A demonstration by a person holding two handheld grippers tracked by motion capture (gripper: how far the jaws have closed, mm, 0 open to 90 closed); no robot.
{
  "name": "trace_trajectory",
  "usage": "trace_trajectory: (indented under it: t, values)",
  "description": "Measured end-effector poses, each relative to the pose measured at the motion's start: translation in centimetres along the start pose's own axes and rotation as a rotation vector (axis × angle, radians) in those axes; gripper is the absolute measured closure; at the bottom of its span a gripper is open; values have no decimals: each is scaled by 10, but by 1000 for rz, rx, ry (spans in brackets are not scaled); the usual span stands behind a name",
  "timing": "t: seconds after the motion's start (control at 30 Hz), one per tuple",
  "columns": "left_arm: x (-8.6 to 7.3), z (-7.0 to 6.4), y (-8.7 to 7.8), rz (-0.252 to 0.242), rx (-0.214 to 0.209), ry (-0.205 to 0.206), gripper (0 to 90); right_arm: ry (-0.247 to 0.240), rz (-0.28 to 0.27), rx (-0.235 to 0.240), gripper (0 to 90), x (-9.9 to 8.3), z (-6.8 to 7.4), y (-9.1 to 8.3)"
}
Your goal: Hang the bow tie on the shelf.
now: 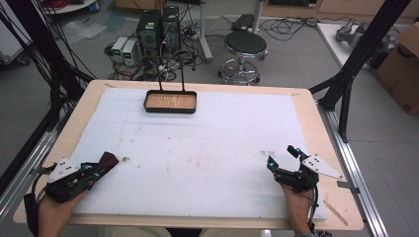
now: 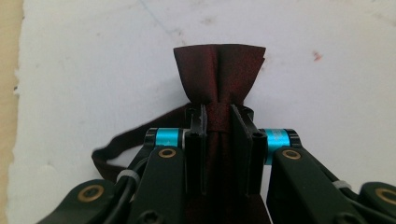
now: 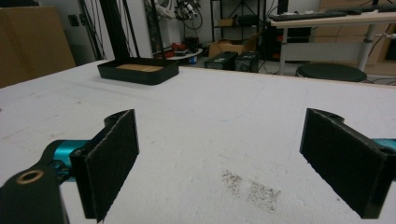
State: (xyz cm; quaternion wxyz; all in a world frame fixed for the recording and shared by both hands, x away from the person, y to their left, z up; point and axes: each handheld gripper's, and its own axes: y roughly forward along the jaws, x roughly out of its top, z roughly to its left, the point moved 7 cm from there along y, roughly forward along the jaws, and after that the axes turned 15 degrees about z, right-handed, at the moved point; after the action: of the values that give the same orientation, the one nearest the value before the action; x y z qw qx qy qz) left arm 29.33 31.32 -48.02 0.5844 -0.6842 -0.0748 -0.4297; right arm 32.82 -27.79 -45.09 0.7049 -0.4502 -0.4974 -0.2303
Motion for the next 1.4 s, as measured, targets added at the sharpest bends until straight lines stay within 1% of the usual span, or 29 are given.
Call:
trace_trajectory:
  t: [0.17, 0.3, 0.33, 0.37, 0.47, 0.5, 0.53, 0.57, 0.63, 0.7, 0.83, 0.9, 0.93, 1.0, 1.13, 1.2, 1.27, 1.3, 1.33, 1.37, 1.4]
  values:
    - [18, -2, -12, -50, -46, 19, 759, 0, 1, 0, 107, 0, 0, 0]
    - [33, 0, -18, -85, -77, 28, 759, 1, 2, 2, 107, 0, 0, 0]
    - [42, 1, -21, -105, -90, 26, 759, 1, 2, 3, 107, 0, 0, 0]
    - [42, 1, -21, -105, -90, 26, 759, 1, 2, 3, 107, 0, 0, 0]
    - [62, 4, -26, -145, -121, 25, 759, 4, 0, 5, 107, 0, 0, 0]
    - [62, 4, -26, -145, -121, 25, 759, 5, 1, 4, 107, 0, 0, 0]
    - [74, 5, -26, -161, -136, 27, 759, 6, 2, 6, 107, 0, 0, 0]
    - [80, 6, -26, -172, -144, 25, 759, 5, 1, 6, 107, 0, 0, 0]
    - [91, 7, -24, -187, -145, 19, 759, 5, 2, 5, 107, 0, 0, 0]
    - [102, 10, -20, -201, -168, 11, 759, 5, 2, 6, 107, 0, 0, 0]
    - [118, 12, -10, -213, -186, 4, 759, 5, 2, 6, 107, 0, 0, 0]
    - [127, 13, -6, -217, -192, 11, 759, 6, 1, 7, 107, 0, 0, 0]
    - [132, 13, -3, -218, -190, 21, 759, 6, 1, 7, 107, 0, 0, 0]
    - [141, 14, 1, -217, -202, 45, 758, 7, 1, 7, 107, 0, 0, 0]
    - [157, 18, 5, -232, -222, 70, 758, 3, 2, 6, 107, 0, 0, 0]
    - [165, 22, 8, -238, -227, 75, 758, 3, 3, 8, 107, 0, 0, 0]
    - [173, 26, 9, -252, -246, 65, 758, 4, 2, 7, 107, 0, 0, 1]
    - [178, 29, 10, -256, -240, 60, 758, 3, 2, 7, 107, 0, 0, 1]
    - [184, 33, 12, -257, -243, 56, 758, 6, 2, 8, 107, 0, 0, 1]
    - [184, 33, 12, -257, -243, 56, 759, 4, 2, 7, 107, 0, 0, 1]
    - [191, 36, 13, -263, -243, 52, 758, 5, 3, 7, 107, 0, -1, 1]
